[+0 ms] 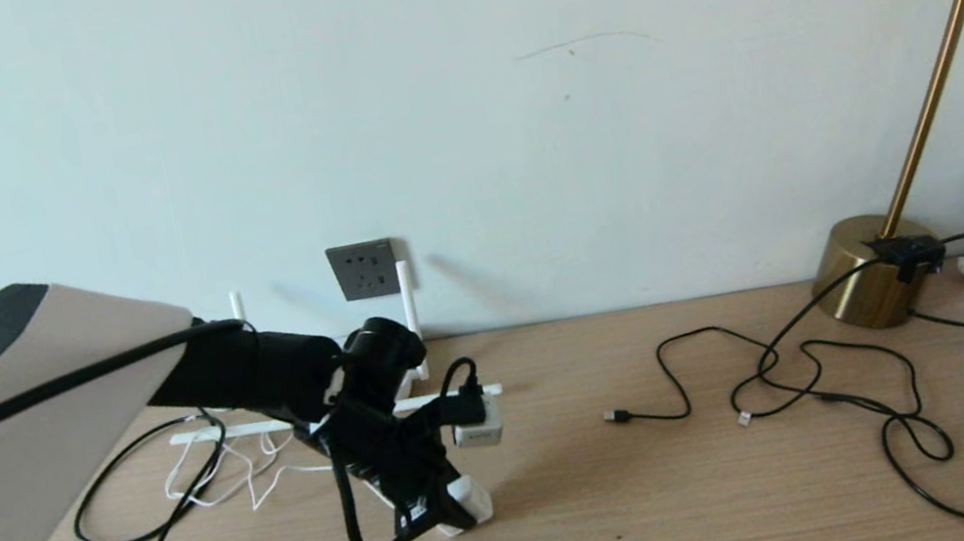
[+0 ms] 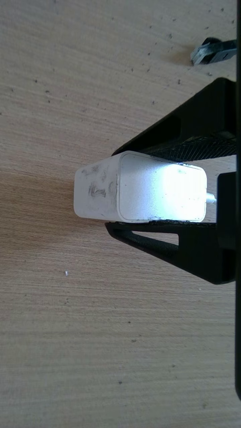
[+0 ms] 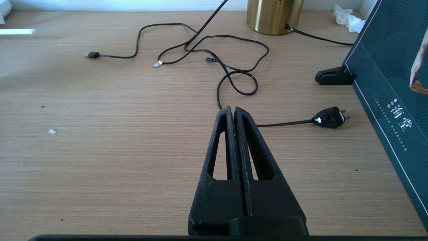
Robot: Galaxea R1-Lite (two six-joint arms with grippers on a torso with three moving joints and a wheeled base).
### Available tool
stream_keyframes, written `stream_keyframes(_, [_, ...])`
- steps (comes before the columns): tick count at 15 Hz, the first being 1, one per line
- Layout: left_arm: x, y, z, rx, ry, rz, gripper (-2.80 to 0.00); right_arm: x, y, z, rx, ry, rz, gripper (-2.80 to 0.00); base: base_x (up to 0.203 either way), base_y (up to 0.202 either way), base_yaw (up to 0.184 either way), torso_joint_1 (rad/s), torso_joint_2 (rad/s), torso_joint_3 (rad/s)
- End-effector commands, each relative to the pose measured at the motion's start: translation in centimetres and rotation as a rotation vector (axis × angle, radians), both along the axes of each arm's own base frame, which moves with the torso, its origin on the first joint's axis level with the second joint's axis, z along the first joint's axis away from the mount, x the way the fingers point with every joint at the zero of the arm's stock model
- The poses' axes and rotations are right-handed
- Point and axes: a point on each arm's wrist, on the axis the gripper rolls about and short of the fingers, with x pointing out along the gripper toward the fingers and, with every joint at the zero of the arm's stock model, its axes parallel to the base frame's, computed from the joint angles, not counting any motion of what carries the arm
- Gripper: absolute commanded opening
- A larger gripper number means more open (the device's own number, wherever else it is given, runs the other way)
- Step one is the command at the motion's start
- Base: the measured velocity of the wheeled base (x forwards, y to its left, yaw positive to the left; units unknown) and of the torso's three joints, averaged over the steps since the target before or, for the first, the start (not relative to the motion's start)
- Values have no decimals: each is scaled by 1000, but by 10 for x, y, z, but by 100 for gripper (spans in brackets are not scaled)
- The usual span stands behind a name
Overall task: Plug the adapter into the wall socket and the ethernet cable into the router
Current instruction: Pick up plug, then align plug and socket
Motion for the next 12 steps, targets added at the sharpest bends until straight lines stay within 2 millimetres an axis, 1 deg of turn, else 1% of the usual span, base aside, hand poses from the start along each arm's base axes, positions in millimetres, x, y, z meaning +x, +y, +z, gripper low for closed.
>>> stream_keyframes(1, [-12, 9, 33, -33, -66, 3, -280, 0, 0, 0, 0, 1, 1, -280, 0, 0, 0, 0, 0, 0])
stream_keyframes(2, [-18, 18, 49, -49, -93, 22, -280, 0, 0, 0, 0, 1, 1, -280, 0, 0, 0, 0, 0, 0])
stream_keyframes(3, [-25, 31, 65, -74, -114, 54, -280, 0, 0, 0, 0, 3, 0, -280, 0, 0, 0, 0, 0, 0])
stream_keyframes(4, [-35, 44, 78, -108, -121, 81, -280, 0, 0, 0, 0, 3, 0, -280, 0, 0, 0, 0, 0, 0])
stream_keyframes(6, [-56, 65, 100, -199, -120, 115, -280, 0, 0, 0, 0, 1, 1, -280, 0, 0, 0, 0, 0, 0])
stream_keyframes(8, [-85, 77, 130, -312, -130, 140, -280, 0, 0, 0, 0, 2, 0, -280, 0, 0, 0, 0, 0, 0])
stream_keyframes(10, [-122, 88, 163, -424, -107, 204, -280, 0, 0, 0, 0, 3, 0, -280, 0, 0, 0, 0, 0, 0])
stream_keyframes(11, [-136, 93, 177, -484, -65, 264, -280, 0, 0, 0, 0, 3, 1, -280, 0, 0, 0, 0, 0, 0])
stream_keyframes(12, [-143, 97, 192, -568, 17, 371, -280, 0, 0, 0, 0, 2, 1, -280, 0, 0, 0, 0, 0, 0])
